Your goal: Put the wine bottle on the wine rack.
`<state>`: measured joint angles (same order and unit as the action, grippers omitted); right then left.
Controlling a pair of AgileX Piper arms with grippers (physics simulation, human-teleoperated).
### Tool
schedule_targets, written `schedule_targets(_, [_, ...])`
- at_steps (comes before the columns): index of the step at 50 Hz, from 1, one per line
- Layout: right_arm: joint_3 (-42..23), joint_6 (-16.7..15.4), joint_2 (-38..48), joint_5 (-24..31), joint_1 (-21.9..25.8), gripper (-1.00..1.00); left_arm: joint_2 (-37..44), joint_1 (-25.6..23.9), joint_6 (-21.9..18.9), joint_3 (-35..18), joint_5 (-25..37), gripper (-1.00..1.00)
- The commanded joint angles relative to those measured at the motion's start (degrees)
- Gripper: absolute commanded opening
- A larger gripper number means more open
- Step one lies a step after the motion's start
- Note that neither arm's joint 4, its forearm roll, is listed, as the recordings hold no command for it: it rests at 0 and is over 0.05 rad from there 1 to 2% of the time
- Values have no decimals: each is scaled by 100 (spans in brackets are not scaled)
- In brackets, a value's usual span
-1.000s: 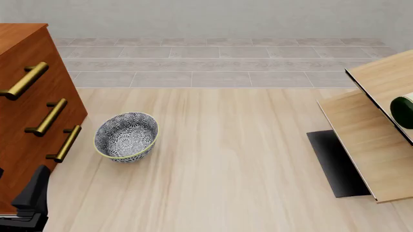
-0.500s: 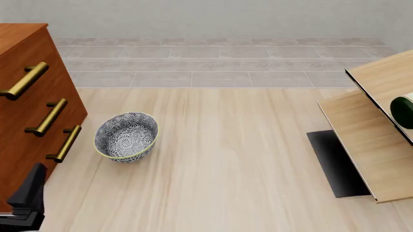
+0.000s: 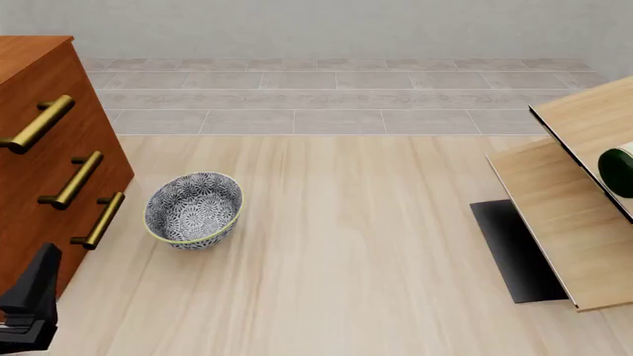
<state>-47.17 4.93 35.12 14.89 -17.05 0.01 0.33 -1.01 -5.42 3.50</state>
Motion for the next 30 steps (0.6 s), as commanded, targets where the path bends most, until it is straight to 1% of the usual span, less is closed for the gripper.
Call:
schedule_targets(1, [340, -184, -470, 115, 221, 100, 0, -5, 17, -173, 143, 100])
schedule_targets(8, [465, -237, -710, 219, 342, 100, 0, -1, -24, -277, 231, 100])
schedule_targets(12, [498, -213, -773, 254, 381, 100, 0, -2, -39, -345, 276, 100])
schedule_targets(14, [560, -312, -862, 280, 435, 100, 0, -5, -88, -394, 302, 100])
schedule_targets(21, [671, -312, -1098, 394, 526, 100, 0, -4, -85, -516, 401, 100])
schedule_targets(30, [825, -410, -1460, 606, 642, 100, 0, 5, -90, -664, 503, 100])
